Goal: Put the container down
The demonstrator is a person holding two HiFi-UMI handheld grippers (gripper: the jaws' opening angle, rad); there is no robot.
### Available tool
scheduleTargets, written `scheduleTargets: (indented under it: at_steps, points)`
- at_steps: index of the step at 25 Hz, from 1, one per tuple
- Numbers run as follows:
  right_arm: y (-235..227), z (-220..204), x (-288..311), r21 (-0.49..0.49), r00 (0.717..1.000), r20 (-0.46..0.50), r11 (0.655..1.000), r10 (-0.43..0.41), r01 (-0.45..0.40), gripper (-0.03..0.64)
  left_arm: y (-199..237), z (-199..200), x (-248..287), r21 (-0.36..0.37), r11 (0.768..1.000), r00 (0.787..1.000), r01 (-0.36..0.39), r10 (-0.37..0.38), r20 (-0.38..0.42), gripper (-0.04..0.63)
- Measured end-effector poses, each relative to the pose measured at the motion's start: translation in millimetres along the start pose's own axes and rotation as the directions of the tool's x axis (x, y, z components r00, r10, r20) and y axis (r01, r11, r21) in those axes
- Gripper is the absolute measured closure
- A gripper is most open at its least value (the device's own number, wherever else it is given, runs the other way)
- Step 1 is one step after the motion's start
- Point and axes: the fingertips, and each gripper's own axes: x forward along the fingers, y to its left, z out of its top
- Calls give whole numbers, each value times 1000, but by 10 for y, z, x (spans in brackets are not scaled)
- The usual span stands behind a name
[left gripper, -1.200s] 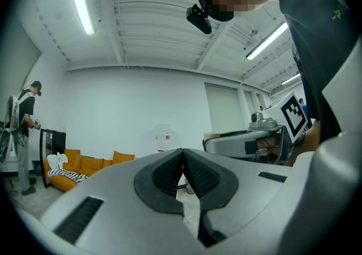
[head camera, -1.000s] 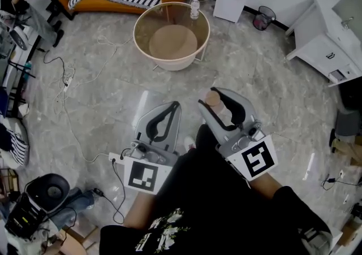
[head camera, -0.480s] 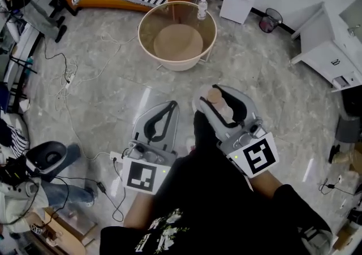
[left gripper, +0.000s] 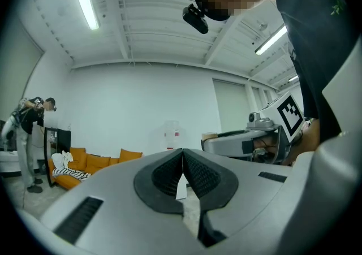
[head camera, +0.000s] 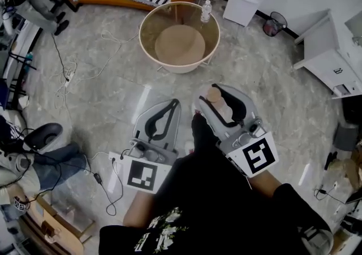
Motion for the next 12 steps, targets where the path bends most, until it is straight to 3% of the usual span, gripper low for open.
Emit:
scheduleTargets:
  at_steps: [12]
  points:
    - [-890,66,549,-14,1000,4,1000,18,-18,482,471,240,876,45,999,999,-18,20,-34,580]
